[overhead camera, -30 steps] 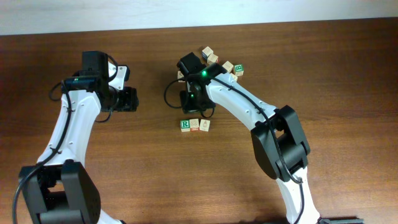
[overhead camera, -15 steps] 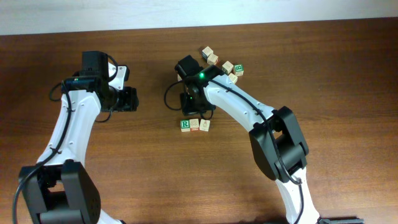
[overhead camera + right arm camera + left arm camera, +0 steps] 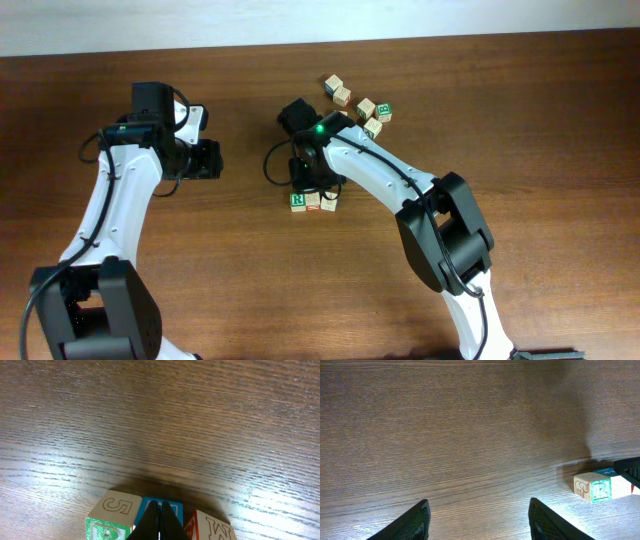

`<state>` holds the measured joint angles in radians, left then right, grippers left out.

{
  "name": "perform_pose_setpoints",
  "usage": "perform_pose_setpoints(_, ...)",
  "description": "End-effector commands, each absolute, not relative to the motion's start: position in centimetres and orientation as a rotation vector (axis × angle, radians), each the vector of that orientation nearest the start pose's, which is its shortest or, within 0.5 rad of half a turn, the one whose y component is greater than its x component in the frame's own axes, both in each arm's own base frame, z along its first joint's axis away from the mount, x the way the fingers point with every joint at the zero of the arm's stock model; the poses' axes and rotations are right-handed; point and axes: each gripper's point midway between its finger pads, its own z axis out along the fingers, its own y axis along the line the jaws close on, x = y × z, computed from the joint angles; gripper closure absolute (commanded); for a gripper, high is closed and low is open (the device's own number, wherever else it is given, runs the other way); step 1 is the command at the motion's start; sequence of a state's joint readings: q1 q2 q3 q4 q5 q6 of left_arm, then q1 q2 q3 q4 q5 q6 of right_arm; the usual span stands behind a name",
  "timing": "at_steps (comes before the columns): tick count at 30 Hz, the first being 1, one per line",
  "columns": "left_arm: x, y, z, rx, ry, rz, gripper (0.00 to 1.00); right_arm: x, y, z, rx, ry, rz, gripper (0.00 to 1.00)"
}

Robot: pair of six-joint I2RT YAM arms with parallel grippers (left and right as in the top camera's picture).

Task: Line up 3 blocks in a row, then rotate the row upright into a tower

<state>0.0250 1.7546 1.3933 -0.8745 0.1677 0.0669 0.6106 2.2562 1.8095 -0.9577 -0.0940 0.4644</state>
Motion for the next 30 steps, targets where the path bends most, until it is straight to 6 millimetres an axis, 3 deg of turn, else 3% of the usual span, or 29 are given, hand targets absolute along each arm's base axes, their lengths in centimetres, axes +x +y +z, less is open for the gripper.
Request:
perform_pose_setpoints(1,40.1,-2.0,11.5,0.090,2.790,-0.230,0.39,37.9,28.4,3.3,-0.226,3.009,0.237,0.96)
perform_pose_setpoints(13,40.1,-2.0,11.5,0.090,2.790,-0.231,0.38,37.8,28.3,3.3,-0.215,3.016,0.233,0.96)
perform_pose_setpoints(17,40.1,-2.0,11.5,0.090,2.790,-0.231,0.39,39.2,28.1,4.7,-0.185,2.985,0.261,0.95)
perform_pose_setpoints(21,40.1,-2.0,11.5,0.091,2.790,-0.230,0.38,41.3,26.6,9.0,-0.116,2.946,0.281,0.95)
perform_pose_setpoints(23,40.0,-2.1,11.5,0.092,2.791,-0.240,0.39,41.6,24.8,11.0,-0.084,2.963,0.262,0.95)
perform_pose_setpoints(27,40.0,-2.2,11.5,0.092,2.792,-0.243,0.39,40.4,21.0,10.7,-0.016,3.074,0.179,0.95)
perform_pose_setpoints(30,40.0,-2.3,11.5,0.093,2.790,-0.252,0.39,39.1,19.9,9.6,-0.037,3.139,0.150,0.95)
